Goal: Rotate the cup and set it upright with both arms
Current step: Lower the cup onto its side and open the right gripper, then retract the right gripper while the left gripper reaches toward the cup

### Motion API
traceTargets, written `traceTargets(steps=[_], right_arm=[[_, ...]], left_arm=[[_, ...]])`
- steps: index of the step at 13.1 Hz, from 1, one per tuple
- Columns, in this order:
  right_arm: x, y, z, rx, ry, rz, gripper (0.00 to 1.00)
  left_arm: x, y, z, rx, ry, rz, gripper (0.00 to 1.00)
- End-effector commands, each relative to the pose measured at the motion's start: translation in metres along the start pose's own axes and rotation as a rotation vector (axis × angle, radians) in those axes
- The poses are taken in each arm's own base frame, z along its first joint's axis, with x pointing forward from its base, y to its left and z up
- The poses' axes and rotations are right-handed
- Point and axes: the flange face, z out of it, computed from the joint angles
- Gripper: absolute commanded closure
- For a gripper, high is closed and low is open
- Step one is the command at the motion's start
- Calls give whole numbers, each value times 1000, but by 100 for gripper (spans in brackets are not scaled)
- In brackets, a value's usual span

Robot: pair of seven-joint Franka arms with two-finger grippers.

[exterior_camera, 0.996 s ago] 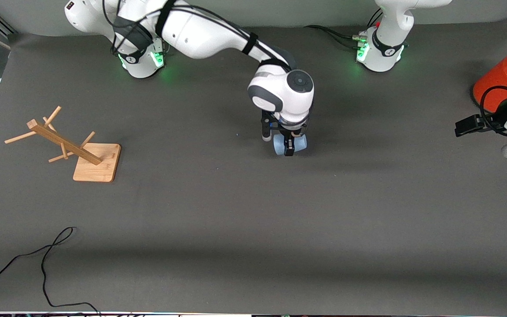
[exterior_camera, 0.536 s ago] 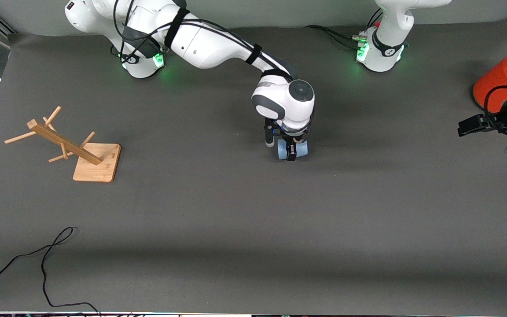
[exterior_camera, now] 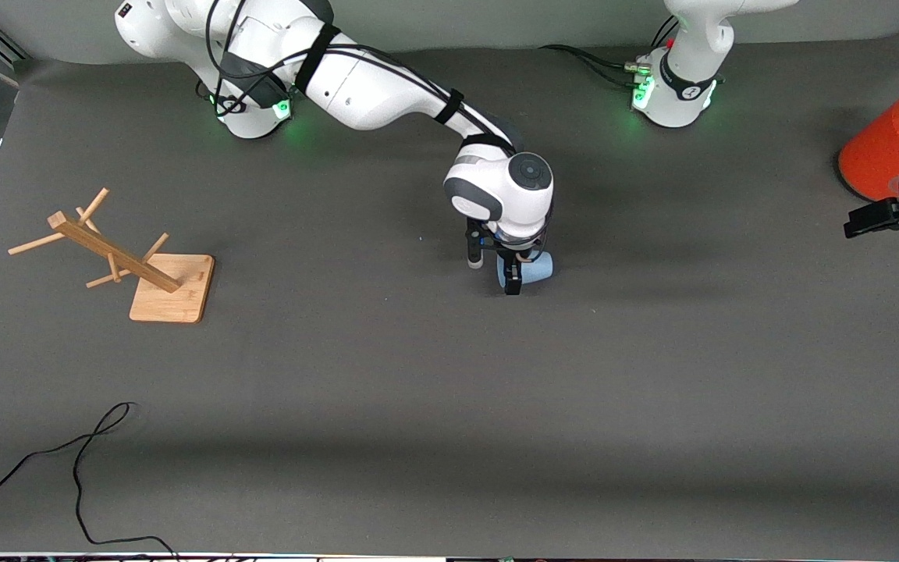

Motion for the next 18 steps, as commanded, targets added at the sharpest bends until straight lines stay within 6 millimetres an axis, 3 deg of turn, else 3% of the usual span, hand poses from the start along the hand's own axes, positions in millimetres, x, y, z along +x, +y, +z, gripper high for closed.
traceTargets(steps=[1,2,6,9,10,13,16,18], right_arm=[[-5,-4,-11,41,-4,53,0],[-6,-4,-16,41,-4,53,0],[3,-11,-82,25,39,73,0],[17,-11,-177,-56,4,60,0],[27,-13,-199,-96,7,25,0],[99,-50,-276,-174,43,-109,0],[191,-94,-337,-211,60,-301,0],[260,-122,-364,-225,52,-434,0]], left_arm=[[0,0,-3,-9,-5,17,0],[0,0,-3,-9,-5,17,0],[1,-2,-3,-10,-6,14,0],[2,-6,-4,-10,-2,6,0],[1,-6,-4,-7,-4,6,0],[-1,-1,-1,-13,-34,-1,0],[-2,38,-7,-13,-40,-48,0],[-3,65,-10,-7,-35,-23,0]])
